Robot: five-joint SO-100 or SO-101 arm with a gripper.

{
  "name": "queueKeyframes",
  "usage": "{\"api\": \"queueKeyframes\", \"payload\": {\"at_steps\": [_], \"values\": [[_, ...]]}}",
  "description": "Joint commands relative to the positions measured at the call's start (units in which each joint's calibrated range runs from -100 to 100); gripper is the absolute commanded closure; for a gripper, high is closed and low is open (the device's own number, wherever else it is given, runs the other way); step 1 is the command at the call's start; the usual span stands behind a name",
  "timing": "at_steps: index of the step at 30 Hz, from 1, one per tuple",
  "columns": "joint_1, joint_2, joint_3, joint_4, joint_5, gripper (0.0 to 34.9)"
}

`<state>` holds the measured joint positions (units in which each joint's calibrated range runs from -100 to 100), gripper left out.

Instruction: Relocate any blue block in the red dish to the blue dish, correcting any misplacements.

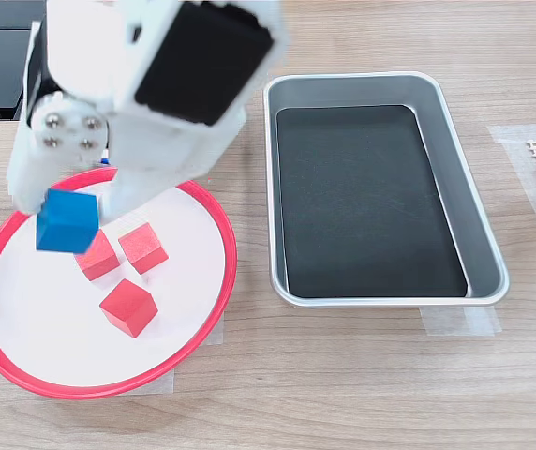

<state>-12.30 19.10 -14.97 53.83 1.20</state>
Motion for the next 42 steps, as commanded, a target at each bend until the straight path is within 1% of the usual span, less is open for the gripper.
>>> {"api": "queueKeyframes", "payload": {"at_steps": [1, 5, 10, 13, 16, 22, 33, 42], "values": [[4.7, -5.7, 2.8, -2.6, 0.8, 34.9], [11.2, -7.1, 5.1, -5.8, 1.7, 34.9], [19.1, -9.2, 7.0, -7.6, 2.8, 34.9], [23.1, -9.8, 9.8, -8.8, 3.9, 34.9], [25.4, -9.2, 11.8, -9.1, 4.7, 34.9], [25.6, -4.3, 10.6, -10.5, 4.2, 34.9], [21.9, 9.2, -2.2, -9.5, 3.4, 34.9], [21.9, 11.0, -1.0, -8.6, 4.1, 34.8]]}}
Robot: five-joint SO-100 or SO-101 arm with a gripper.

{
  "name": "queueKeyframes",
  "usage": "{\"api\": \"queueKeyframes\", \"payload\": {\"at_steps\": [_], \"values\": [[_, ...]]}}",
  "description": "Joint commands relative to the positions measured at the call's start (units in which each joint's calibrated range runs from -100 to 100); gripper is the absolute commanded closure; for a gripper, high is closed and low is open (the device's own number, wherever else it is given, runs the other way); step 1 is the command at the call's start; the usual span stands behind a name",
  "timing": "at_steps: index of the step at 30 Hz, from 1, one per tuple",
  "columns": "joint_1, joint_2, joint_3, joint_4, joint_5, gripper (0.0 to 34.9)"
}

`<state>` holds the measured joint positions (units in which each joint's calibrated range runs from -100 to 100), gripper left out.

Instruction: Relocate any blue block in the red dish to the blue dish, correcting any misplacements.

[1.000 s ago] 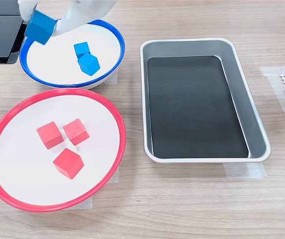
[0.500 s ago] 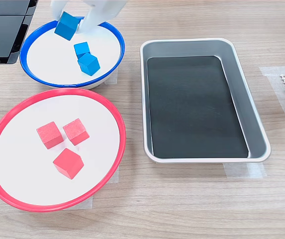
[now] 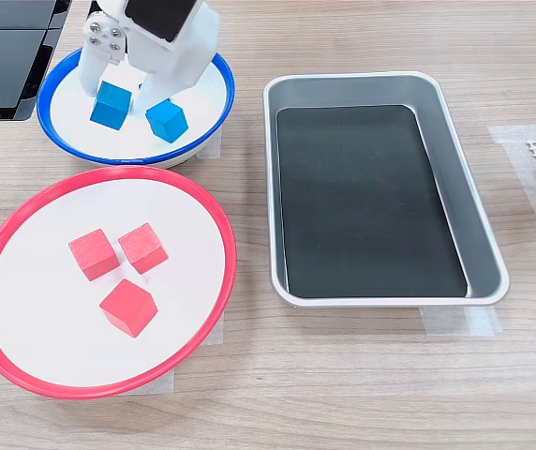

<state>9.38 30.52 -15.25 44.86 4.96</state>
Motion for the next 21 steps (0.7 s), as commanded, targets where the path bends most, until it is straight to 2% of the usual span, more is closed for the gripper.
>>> {"api": "queueKeyframes", "payload": {"at_steps": [1, 3, 6, 12, 14, 19, 21], "values": [[0.5, -0.5, -0.4, 0.7, 0.3, 34.2], [0.9, -0.5, 0.4, 1.6, 0.3, 31.9], [1.5, -0.8, 1.4, 2.3, 0.3, 25.9], [1.5, -1.0, 0.6, 4.5, 0.1, 20.9], [1.3, -1.6, 0.2, 5.0, 0.1, 23.0], [-0.2, -4.9, -1.0, 5.0, -0.1, 34.3], [-1.4, -7.5, -1.6, 5.2, -0.8, 34.9]]}}
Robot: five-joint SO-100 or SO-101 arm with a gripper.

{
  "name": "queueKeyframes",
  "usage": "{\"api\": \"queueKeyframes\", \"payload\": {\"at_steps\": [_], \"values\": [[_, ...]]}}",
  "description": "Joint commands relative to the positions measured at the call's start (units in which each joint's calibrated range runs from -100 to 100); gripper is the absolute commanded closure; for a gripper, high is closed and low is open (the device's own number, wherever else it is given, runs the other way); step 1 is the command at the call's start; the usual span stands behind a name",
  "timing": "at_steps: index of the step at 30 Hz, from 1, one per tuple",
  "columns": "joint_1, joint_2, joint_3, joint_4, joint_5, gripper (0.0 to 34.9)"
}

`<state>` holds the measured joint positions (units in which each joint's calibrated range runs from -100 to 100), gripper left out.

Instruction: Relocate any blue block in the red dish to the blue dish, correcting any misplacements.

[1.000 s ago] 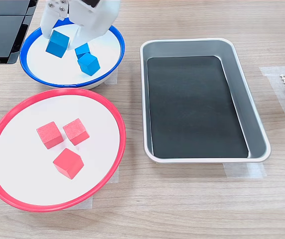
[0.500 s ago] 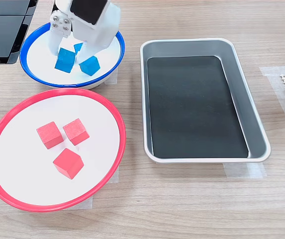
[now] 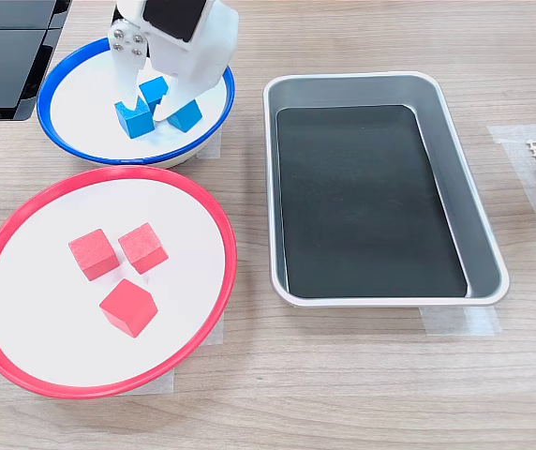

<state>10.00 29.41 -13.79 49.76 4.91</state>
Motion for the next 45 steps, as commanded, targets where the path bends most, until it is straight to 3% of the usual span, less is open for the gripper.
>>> {"api": "queueKeyframes", "payload": {"at_steps": [1, 8, 23, 35, 45], "values": [[-2.8, -8.2, -3.2, 0.3, -1.0, 34.9], [-7.6, -23.7, 3.3, 0.6, -1.8, 34.9], [-10.9, -81.0, 61.1, -5.1, -4.3, 34.9], [-11.1, -115.6, 90.9, 6.6, -8.1, 34.9], [-10.2, -126.8, 100.6, 16.1, -8.6, 34.9]]}}
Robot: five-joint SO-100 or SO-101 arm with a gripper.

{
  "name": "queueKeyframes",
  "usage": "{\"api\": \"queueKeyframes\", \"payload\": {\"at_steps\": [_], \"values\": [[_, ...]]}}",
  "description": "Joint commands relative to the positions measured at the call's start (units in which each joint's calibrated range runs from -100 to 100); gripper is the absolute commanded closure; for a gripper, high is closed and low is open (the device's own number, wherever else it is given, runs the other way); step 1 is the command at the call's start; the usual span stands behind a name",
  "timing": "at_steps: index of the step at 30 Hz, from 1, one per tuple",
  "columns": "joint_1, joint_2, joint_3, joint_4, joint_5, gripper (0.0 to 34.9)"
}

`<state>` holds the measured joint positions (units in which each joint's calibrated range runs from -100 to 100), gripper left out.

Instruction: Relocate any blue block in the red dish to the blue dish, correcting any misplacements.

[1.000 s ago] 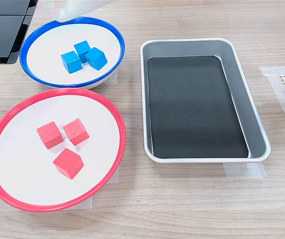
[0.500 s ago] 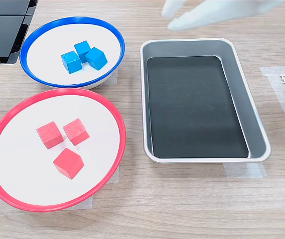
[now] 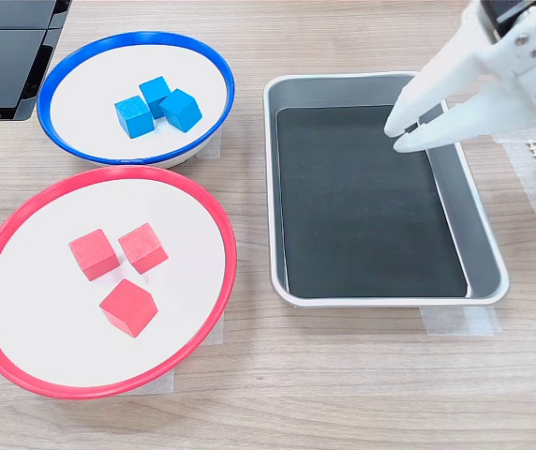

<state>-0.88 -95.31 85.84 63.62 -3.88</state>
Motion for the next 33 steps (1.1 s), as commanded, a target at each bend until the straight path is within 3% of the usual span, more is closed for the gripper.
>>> {"api": "queueKeyframes", "payload": {"at_steps": [1, 33], "values": [[0.8, -2.4, 1.2, 2.7, 0.3, 34.9], [2.4, -3.7, 7.6, 5.5, 2.1, 34.9]]}}
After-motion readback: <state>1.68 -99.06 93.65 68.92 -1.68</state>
